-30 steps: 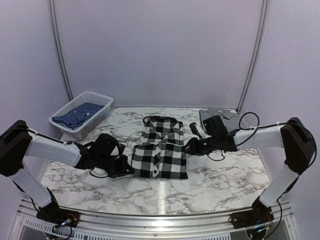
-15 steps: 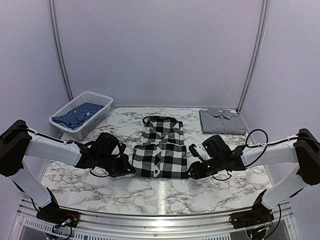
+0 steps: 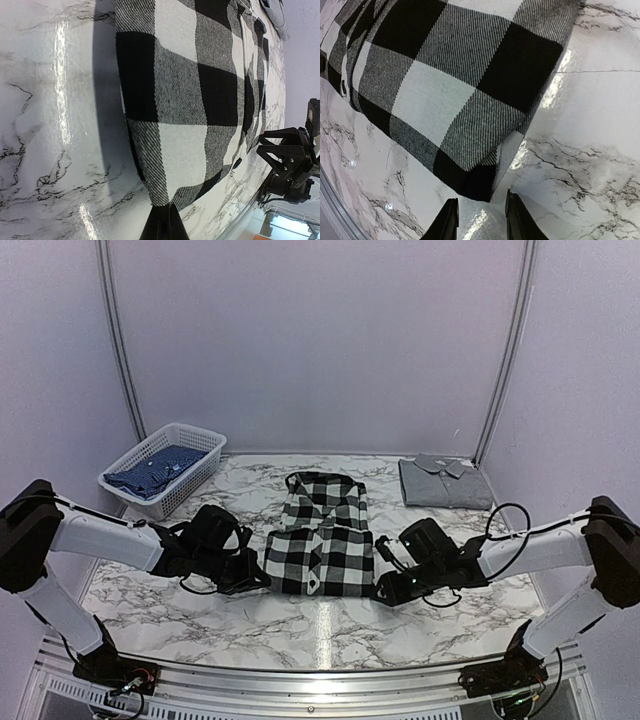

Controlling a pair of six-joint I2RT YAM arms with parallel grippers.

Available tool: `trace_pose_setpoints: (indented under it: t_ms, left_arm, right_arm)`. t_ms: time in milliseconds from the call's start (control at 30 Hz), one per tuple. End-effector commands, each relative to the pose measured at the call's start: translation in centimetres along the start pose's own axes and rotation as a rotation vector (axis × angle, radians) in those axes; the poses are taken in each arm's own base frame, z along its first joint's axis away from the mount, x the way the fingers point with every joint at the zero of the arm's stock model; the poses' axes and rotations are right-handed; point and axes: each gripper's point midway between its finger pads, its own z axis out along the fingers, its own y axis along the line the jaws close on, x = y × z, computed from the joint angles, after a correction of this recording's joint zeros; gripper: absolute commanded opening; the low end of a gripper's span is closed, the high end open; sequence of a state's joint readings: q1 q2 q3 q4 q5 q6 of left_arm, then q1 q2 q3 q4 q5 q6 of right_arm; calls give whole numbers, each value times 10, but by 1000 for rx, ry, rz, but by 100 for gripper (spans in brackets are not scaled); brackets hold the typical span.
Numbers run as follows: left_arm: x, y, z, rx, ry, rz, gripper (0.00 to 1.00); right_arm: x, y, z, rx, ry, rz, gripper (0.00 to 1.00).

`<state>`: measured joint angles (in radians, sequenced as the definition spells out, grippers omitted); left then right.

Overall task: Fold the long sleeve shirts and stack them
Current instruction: Pick up the 2/3-rectangle-folded shirt from the center of the board, then fold the 2/3-rectangle-folded shirt at the center of the board.

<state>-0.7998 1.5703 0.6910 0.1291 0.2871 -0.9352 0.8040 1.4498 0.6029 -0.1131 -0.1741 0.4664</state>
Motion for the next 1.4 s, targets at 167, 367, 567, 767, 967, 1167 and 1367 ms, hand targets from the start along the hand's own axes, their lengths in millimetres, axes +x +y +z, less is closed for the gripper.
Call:
trace_pose_setpoints:
  t_ms: [167,367,567,767,967,1167,1367]
  left_arm:
    - [-1,-7,0,-3,8,16,0]
    - [0,-8,0,-2,9,19,0]
    - [1,-9,-3,-2,8,24,0]
    - [3,-13,-12,1,-7,40,0]
    - [10,-18,-21,11,-18,56,0]
    - [18,-27,-39,32,-40,76,0]
    - [-10,-60,-75,27,-131,145,0]
  right_arm:
    - [2,4,9,17,0,-31,28]
    - [0,7,12,23,-4,-31,25]
    - [-9,10,0,32,-30,-29,9]
    - [-18,21,-15,9,-62,-34,0]
    - [-15,40,-25,-11,-73,-59,0]
    - [-25,57,-54,-36,-128,-50,0]
    - [-76,81,-96,-44,-220,-61,0]
